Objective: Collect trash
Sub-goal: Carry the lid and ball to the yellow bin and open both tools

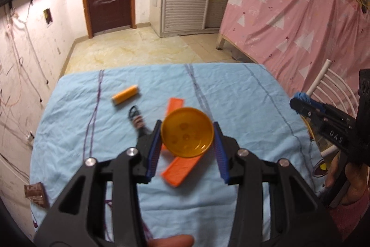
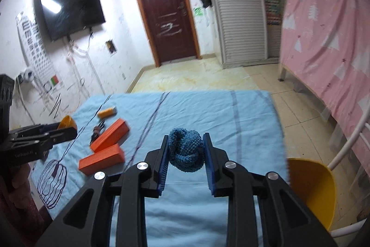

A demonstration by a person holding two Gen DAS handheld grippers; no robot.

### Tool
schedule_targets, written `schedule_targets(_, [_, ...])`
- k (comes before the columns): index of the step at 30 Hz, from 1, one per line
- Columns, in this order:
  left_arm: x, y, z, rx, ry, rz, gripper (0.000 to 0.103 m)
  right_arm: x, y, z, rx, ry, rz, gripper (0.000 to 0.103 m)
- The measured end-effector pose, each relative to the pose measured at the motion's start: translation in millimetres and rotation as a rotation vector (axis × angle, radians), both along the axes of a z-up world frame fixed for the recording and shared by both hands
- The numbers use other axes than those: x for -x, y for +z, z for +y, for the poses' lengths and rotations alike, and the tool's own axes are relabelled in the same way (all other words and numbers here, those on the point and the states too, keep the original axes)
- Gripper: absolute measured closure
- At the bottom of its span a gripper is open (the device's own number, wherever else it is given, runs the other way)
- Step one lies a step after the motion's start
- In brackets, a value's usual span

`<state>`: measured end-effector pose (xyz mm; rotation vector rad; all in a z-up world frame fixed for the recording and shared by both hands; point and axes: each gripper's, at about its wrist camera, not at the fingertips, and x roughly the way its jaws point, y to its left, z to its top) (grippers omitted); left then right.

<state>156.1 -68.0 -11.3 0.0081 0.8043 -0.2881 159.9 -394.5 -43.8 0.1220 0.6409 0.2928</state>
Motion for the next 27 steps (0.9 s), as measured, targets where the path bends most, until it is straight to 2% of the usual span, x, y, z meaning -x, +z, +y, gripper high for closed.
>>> schedule_targets(11, [0.0,21.8,-88.7,-0.023,-0.153,-0.042,0.063,24.5,14.8,-103.5,-0.021,-0.238,-0.075,0.081])
schedule_targets(20, [-5.9,24.9,-172.7,-0.018,-0.284,-0.017,0.063,27.2,-6.2,-162.4,-0.082,-0.325,-0.043,0.081])
schedule_targets(22, [-6.4,24.8,-194.4,-0.023,-0.315,-0.019,0.063,23.3,-14.6,-172.4,-0.095,-0.341,-0.017,0.079])
schedule_targets(25, [-5.4,21.5,-220.4,-0.036,-0.348,-0.006,0.063,23.4,-24.3,-189.5,-0.124,-0.390,0.003,0.071])
schedule_targets(27, [-5.4,16.9,-238.6,-0.047,-0.372,0.007,0.063,26.9,-26.3,-199.9,-0.142,-0.419,-0.002,0.061])
